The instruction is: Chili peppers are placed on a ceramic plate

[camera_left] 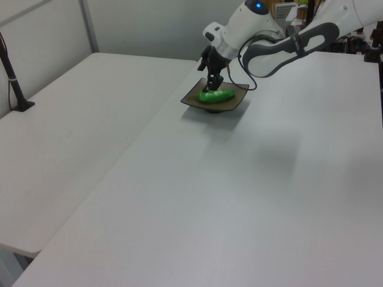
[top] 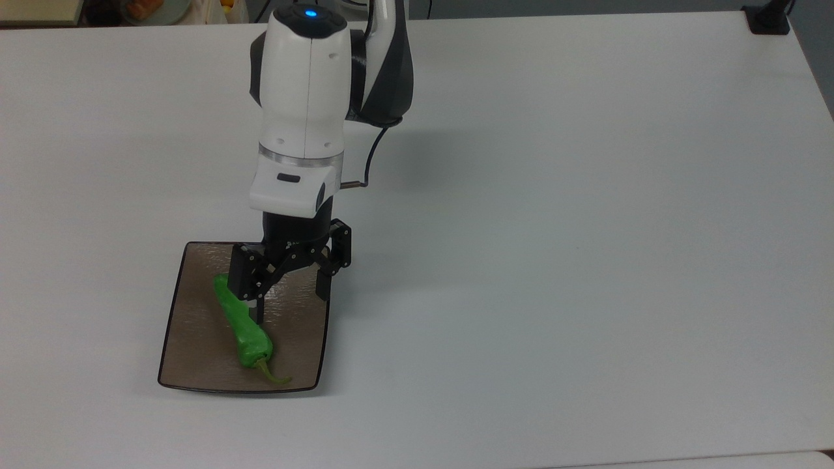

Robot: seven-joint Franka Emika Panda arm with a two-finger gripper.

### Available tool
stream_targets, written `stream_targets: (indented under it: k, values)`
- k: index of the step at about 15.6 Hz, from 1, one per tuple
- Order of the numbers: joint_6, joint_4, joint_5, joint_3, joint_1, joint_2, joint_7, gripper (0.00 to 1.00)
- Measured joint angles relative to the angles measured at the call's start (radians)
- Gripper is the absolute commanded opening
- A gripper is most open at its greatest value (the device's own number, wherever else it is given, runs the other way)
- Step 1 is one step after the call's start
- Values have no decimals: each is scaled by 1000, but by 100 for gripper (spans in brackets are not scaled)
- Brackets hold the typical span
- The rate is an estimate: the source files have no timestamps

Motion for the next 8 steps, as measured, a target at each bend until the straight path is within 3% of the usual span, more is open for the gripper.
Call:
stream_targets:
  k: [5,8]
  values:
    - [-28,-14,3,7,3,-29,55,100]
    - [-206,-15,3,30,3,-81,87,100]
